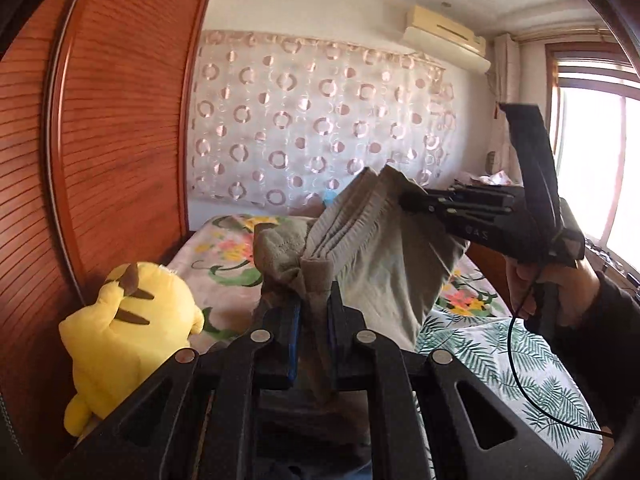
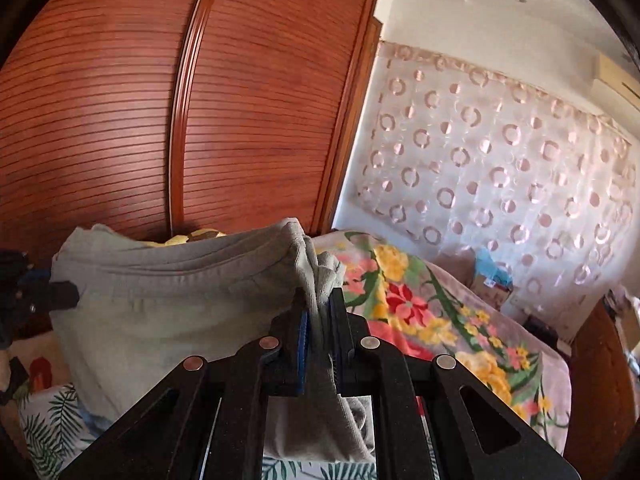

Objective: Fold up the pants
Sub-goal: 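Carry the lifted grey-green pants with both grippers toward the clothes stack by the yellow plush, then lower the pants onto the folded jeans stack and open both grippers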

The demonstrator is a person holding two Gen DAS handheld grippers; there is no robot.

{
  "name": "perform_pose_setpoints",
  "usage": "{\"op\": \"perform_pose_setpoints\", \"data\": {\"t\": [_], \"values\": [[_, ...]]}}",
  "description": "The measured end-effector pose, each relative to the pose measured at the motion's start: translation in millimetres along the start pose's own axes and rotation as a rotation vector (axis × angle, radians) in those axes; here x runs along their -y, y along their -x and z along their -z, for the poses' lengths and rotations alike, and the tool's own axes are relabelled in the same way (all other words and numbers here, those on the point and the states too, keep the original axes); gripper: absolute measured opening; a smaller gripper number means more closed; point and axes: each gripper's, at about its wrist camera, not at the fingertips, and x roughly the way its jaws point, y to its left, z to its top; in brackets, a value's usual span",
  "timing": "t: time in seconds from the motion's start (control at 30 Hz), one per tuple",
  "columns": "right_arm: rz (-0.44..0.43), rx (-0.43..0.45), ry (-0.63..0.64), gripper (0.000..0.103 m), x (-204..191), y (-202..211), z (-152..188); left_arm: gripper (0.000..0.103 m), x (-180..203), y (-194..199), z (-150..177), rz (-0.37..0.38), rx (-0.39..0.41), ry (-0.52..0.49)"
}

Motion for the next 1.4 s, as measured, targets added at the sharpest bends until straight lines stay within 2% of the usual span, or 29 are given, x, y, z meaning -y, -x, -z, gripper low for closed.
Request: {"op": "perform_pose_setpoints", "data": {"t": [0.23,0.5,0.6,0.63,0.7,0.77,0.8,0.83,1.03,1.23,1.4], "values": [[-0.04,-0.059,0.007,0.01,2,-61,-8,0.012,-20,-21,19,-0.054,-0.06,0.063],[-0.042,-0.101,-0.064,0.01,9,-99,-12,0.012,-21,-26,30,-0.071,-0.087,0.077],[-0.034,-0.115,-0.094,0.025,3,-95,-13,0.015,-22,-27,30,-0.069,-0.099,0.08],[-0.033,-0.105,-0.1,0.027,3,-92,-14,0.015,-22,-25,29,-0.066,-0.1,0.081],[-0.036,-0.083,-0.119,0.035,4,-84,-14,0.025,-21,-20,28,-0.068,-0.099,0.075],[-0.026,-0.061,-0.125,0.035,4,-75,-15,0.033,-20,-14,25,-0.073,-0.089,0.065],[-0.024,-0.05,-0.128,0.035,5,-69,-15,0.043,-19,-12,23,-0.073,-0.086,0.058],[-0.04,-0.039,-0.132,0.035,4,-63,-13,0.046,-16,-9,20,-0.069,-0.079,0.049],[-0.107,-0.066,-0.154,0.035,10,-52,9,0.046,-2,-15,16,-0.053,-0.086,-0.003],[-0.11,-0.142,-0.193,0.035,28,-79,17,0.046,-5,-38,40,-0.084,-0.189,-0.027],[-0.121,-0.174,-0.228,0.035,37,-103,17,0.046,-9,-45,48,-0.091,-0.21,-0.008]]}}
